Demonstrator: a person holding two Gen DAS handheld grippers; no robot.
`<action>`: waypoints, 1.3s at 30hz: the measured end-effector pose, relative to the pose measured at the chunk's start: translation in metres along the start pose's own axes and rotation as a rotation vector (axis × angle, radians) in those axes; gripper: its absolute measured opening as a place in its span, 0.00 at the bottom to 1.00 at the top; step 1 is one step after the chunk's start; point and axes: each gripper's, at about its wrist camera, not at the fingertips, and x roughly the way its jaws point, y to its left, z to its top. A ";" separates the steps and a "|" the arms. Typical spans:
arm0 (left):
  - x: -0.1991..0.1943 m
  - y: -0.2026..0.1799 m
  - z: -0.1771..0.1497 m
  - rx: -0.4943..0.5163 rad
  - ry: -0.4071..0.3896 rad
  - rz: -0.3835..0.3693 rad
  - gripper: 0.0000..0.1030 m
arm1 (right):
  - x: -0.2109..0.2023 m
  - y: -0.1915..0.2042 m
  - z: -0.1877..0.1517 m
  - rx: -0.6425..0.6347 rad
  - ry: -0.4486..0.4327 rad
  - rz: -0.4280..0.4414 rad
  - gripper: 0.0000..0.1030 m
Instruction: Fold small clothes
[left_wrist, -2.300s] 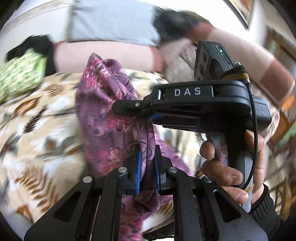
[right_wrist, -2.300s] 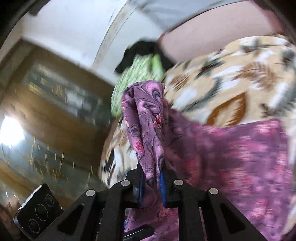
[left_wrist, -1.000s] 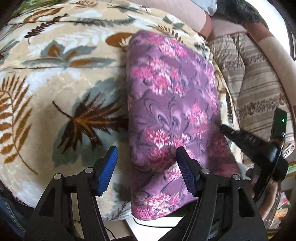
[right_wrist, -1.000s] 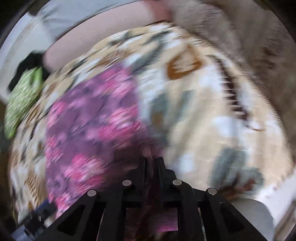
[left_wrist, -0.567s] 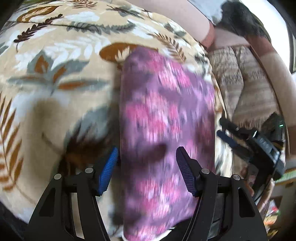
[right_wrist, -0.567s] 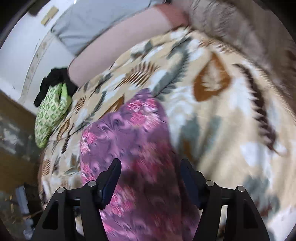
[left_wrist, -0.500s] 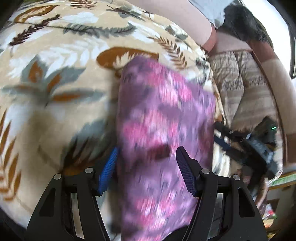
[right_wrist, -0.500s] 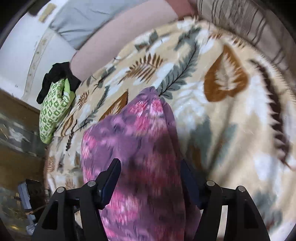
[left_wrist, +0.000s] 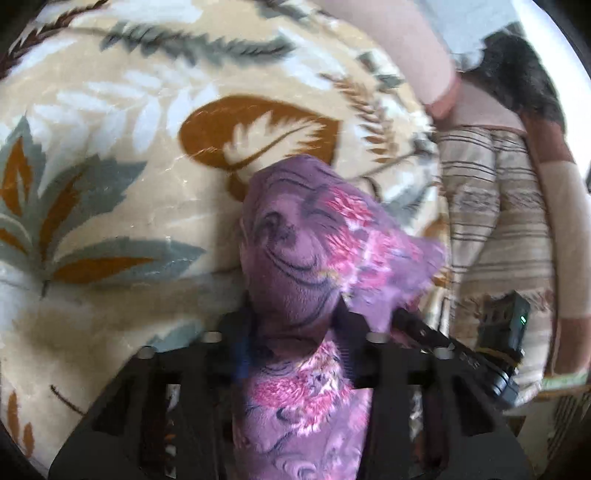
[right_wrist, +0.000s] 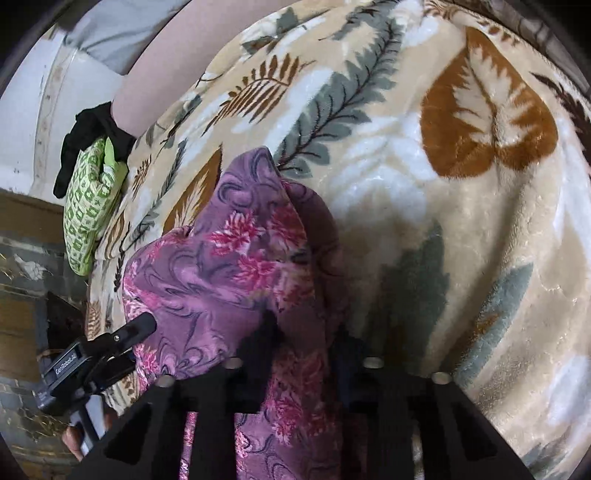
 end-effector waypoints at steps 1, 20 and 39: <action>-0.014 -0.003 -0.002 0.014 -0.022 -0.028 0.29 | -0.008 0.006 0.000 -0.014 -0.031 0.021 0.18; -0.083 0.086 -0.041 -0.015 -0.087 -0.101 0.64 | -0.018 0.053 -0.032 -0.047 -0.098 0.127 0.36; -0.037 0.033 -0.121 0.203 -0.131 0.237 0.64 | -0.007 0.052 -0.074 -0.129 -0.108 -0.162 0.06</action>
